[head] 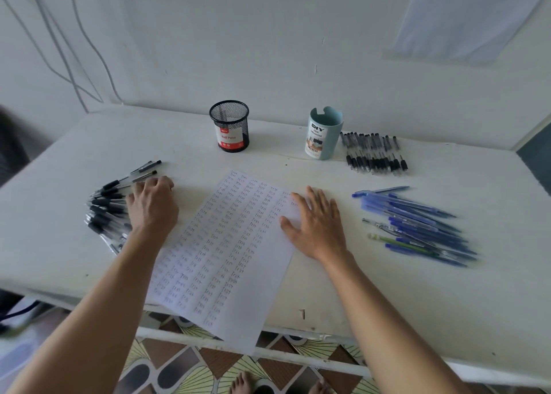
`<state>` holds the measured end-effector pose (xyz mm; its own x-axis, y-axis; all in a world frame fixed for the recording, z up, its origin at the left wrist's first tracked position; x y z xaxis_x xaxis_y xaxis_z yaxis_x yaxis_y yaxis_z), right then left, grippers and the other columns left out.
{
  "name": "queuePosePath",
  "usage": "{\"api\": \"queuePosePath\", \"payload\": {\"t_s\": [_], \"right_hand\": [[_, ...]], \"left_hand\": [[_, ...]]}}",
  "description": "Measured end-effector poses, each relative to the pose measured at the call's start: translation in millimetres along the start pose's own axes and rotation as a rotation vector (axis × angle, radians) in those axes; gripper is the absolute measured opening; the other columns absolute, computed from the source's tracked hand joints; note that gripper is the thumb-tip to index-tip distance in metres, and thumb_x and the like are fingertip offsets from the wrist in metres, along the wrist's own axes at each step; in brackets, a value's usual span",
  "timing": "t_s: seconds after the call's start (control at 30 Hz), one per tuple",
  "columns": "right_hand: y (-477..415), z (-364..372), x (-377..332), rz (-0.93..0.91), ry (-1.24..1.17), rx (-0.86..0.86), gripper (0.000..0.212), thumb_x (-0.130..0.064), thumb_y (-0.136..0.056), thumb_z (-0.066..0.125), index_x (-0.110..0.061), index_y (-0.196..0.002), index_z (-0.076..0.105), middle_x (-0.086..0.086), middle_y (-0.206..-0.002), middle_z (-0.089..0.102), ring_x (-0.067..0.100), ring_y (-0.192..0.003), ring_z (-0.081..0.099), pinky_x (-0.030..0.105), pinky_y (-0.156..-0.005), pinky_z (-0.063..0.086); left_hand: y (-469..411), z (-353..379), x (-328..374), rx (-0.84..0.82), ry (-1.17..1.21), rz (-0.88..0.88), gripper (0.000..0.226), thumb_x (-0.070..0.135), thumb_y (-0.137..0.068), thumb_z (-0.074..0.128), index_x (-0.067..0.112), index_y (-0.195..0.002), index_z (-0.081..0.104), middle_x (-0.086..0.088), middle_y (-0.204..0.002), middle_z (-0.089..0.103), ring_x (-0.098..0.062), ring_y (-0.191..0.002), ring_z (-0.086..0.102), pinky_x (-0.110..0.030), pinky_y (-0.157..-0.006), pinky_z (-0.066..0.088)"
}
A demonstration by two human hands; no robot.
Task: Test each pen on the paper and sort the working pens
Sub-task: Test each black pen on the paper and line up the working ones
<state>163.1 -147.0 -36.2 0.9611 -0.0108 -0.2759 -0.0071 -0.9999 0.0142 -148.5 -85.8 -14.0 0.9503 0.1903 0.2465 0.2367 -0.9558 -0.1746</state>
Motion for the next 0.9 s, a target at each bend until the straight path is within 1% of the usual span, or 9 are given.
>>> {"api": "queuePosePath", "payload": {"t_s": [0.1,0.2,0.3,0.43,0.63,0.7,0.83,0.87,0.9], "right_hand": [[0,0,2,0.000,-0.008,-0.009,0.080,-0.068,-0.084,0.025,-0.030,-0.154,0.028,0.005,-0.167,0.010,0.024,-0.154,0.003,0.044,-0.123,-0.003],[-1,0,4,0.000,-0.026,-0.015,0.073,-0.066,-0.091,0.027,-0.031,-0.155,0.028,0.004,-0.167,0.009,0.022,-0.154,0.002,0.043,-0.123,-0.004],[-1,0,5,0.005,-0.065,-0.004,0.070,-0.063,-0.093,0.026,-0.031,-0.155,0.030,0.003,-0.167,0.009,0.021,-0.154,0.003,0.042,-0.124,-0.004],[-1,-1,5,0.003,-0.077,-0.014,0.076,-0.064,-0.087,0.018,-0.033,-0.155,0.030,0.002,-0.167,0.009,0.019,-0.154,0.003,0.041,-0.124,-0.003],[-1,-1,5,0.002,-0.082,-0.012,0.075,-0.063,-0.087,0.018,-0.033,-0.155,0.030,0.001,-0.167,0.010,0.018,-0.154,0.003,0.041,-0.124,-0.003],[-1,-1,5,0.001,-0.086,-0.010,0.075,-0.062,-0.088,0.018,-0.033,-0.155,0.030,0.001,-0.167,0.010,0.019,-0.154,0.003,0.041,-0.124,-0.003],[0,-1,5,0.000,-0.088,-0.006,0.073,-0.062,-0.089,0.019,-0.032,-0.155,0.031,0.002,-0.167,0.011,0.019,-0.154,0.004,0.042,-0.124,-0.002],[0,-2,5,0.000,-0.090,-0.007,0.071,-0.061,-0.091,0.021,-0.032,-0.155,0.031,0.002,-0.167,0.011,0.019,-0.154,0.003,0.042,-0.124,-0.003],[0,-2,5,0.000,-0.090,-0.008,0.067,-0.060,-0.094,0.024,-0.032,-0.155,0.031,0.002,-0.167,0.011,0.019,-0.154,0.003,0.041,-0.124,-0.003]], "left_hand": [[-2,-1,-1,-0.027,0.015,0.018,0.029,-0.003,-0.094,0.050,0.008,-0.118,0.061,-0.024,-0.131,0.056,-0.042,-0.125,0.041,-0.052,-0.098,0.036],[-4,0,-2,-0.031,0.030,0.025,0.036,-0.006,-0.095,0.049,0.005,-0.127,0.062,-0.024,-0.131,0.056,-0.045,-0.121,0.041,-0.052,-0.095,0.039],[-4,1,-4,0.009,0.052,0.054,0.026,-0.003,-0.097,0.054,0.002,-0.115,0.072,-0.019,-0.124,0.063,-0.043,-0.114,0.046,-0.050,-0.089,0.044],[3,-3,-3,0.116,0.125,0.107,0.019,-0.002,-0.095,0.060,0.002,-0.102,0.077,-0.019,-0.115,0.069,-0.044,-0.111,0.053,-0.054,-0.089,0.048],[8,-5,4,0.061,0.117,0.059,0.035,-0.017,-0.086,0.052,-0.009,-0.117,0.067,-0.027,-0.123,0.062,-0.045,-0.117,0.051,-0.057,-0.086,0.052],[5,-6,3,0.041,0.120,0.041,0.030,-0.020,-0.084,0.051,-0.011,-0.107,0.068,-0.029,-0.119,0.061,-0.044,-0.109,0.056,-0.055,-0.082,0.055],[2,-6,4,0.061,0.101,0.082,0.018,-0.019,-0.084,0.052,-0.010,-0.081,0.067,-0.027,-0.098,0.067,-0.038,-0.077,0.064,-0.047,-0.064,0.056],[1,-6,5,0.073,0.083,0.097,0.019,-0.017,-0.085,0.052,-0.009,-0.080,0.068,-0.027,-0.096,0.068,-0.038,-0.078,0.064,-0.048,-0.068,0.055],[-1,-5,5,0.083,0.059,0.102,0.020,-0.014,-0.086,0.052,-0.006,-0.085,0.071,-0.026,-0.101,0.069,-0.039,-0.088,0.063,-0.050,-0.078,0.051]]}}
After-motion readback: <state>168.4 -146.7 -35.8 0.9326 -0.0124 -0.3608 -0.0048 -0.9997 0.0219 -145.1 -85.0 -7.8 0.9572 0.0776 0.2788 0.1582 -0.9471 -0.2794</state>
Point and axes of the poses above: each hand's wrist, its own y-axis away from the middle knuckle, its own z-axis out of the palm, x = y × z, the point moved 2 cm from there along -y, towards the middle knuckle
